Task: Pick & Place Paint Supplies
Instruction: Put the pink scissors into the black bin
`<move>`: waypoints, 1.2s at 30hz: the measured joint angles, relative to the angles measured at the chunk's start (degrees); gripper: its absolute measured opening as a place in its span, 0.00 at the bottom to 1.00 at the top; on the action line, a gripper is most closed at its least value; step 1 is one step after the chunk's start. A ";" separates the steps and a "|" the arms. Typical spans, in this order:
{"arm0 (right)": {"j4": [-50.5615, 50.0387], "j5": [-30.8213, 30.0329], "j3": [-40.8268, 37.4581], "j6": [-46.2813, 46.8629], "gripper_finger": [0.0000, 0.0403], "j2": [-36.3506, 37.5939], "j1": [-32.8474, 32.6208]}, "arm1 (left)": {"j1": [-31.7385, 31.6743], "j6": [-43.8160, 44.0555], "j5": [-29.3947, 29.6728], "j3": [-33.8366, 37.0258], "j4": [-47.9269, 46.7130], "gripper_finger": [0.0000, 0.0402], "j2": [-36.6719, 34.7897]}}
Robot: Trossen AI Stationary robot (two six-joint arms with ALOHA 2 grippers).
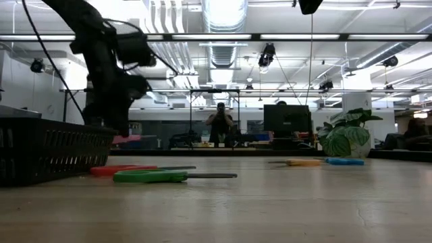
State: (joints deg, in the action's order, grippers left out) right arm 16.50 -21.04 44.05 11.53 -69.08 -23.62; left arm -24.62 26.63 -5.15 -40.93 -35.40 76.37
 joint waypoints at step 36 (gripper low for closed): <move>0.01 0.00 0.00 0.00 0.52 0.00 0.00 | 51.17 78.78 8.78 -4.56 -0.83 0.00 -10.54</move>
State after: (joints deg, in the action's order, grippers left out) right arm 16.51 -21.04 44.05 11.53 -69.08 -23.62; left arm 26.55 105.40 3.63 -45.49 -36.23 65.83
